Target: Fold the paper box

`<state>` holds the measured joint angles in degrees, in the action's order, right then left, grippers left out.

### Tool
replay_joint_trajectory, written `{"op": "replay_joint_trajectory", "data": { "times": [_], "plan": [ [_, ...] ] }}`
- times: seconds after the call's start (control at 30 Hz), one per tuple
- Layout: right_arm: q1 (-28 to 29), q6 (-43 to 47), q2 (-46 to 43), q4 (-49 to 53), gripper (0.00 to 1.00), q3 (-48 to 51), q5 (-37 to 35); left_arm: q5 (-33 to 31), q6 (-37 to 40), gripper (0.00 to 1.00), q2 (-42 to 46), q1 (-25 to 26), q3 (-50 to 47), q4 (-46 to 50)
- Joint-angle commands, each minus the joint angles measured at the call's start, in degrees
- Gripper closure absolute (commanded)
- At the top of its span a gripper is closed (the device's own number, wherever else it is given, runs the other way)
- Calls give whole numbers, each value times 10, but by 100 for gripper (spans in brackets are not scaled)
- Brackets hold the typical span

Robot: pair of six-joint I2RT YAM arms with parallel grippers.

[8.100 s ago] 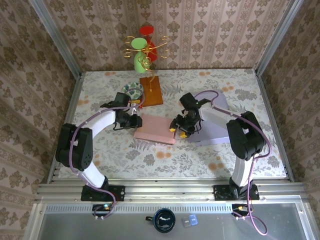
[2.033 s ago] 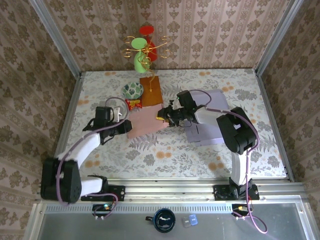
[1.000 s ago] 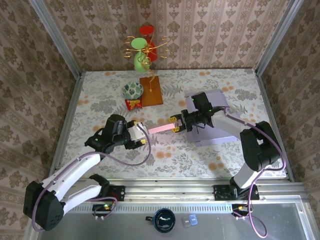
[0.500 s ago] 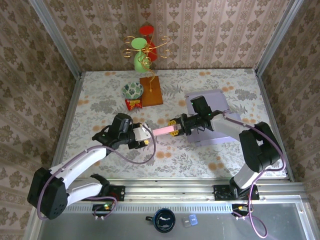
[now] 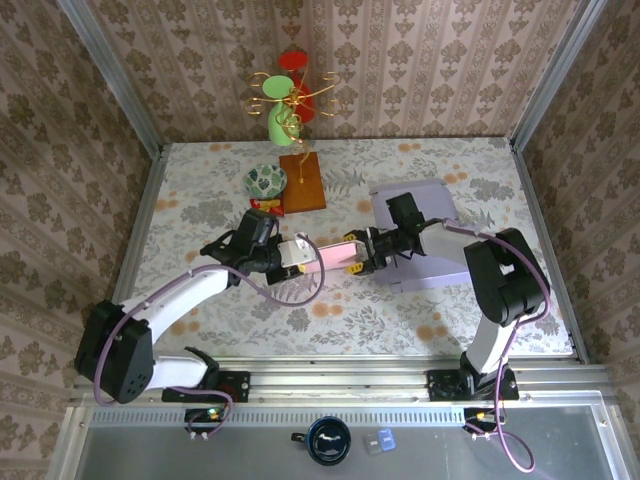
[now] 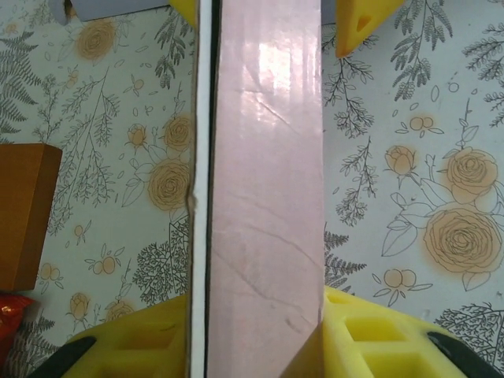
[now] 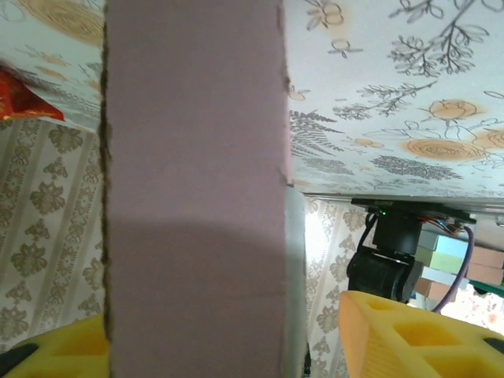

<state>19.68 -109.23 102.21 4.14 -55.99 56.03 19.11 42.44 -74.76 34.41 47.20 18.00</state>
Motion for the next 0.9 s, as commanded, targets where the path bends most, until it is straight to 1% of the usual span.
{"op": "replay_joint_trajectory", "data": {
  "times": [0.0,0.1,0.2,0.27,0.33,0.4,0.47,0.53,0.57,0.67,0.83,0.87],
  "plan": [
    [-10,15,5,15,39,-30,-3,10,-26,65,-18,-4,12,36],
    [-24,59,-25,74,36,-50,-51,0,-50,64,-31,-10,30,48],
    [-42,115,-72,125,35,-52,-123,-7,-74,63,-49,-11,57,80],
    [-46,144,-117,161,35,-39,-192,-15,-94,63,-55,-10,69,96],
    [-36,174,-181,210,35,-25,-297,-20,-112,63,-58,-9,75,108],
    [-1,196,-246,227,37,-15,-402,-26,-124,64,-65,-8,79,123],
    [60,215,-293,212,38,-1,-507,-28,-130,64,-71,-8,83,134],
    [119,227,-311,174,41,12,-573,-27,-137,64,-72,-9,83,133],
    [144,231,-309,152,42,18,-593,-26,-143,64,-73,-11,85,132],
    [184,234,-280,97,44,27,-600,-17,-150,64,-86,-15,100,146],
    [208,241,-229,39,45,8,-588,-6,-155,63,-106,-18,116,158],
    [212,244,-205,37,45,0,-583,-6,-155,63,-109,-19,119,162]
  ]
}}
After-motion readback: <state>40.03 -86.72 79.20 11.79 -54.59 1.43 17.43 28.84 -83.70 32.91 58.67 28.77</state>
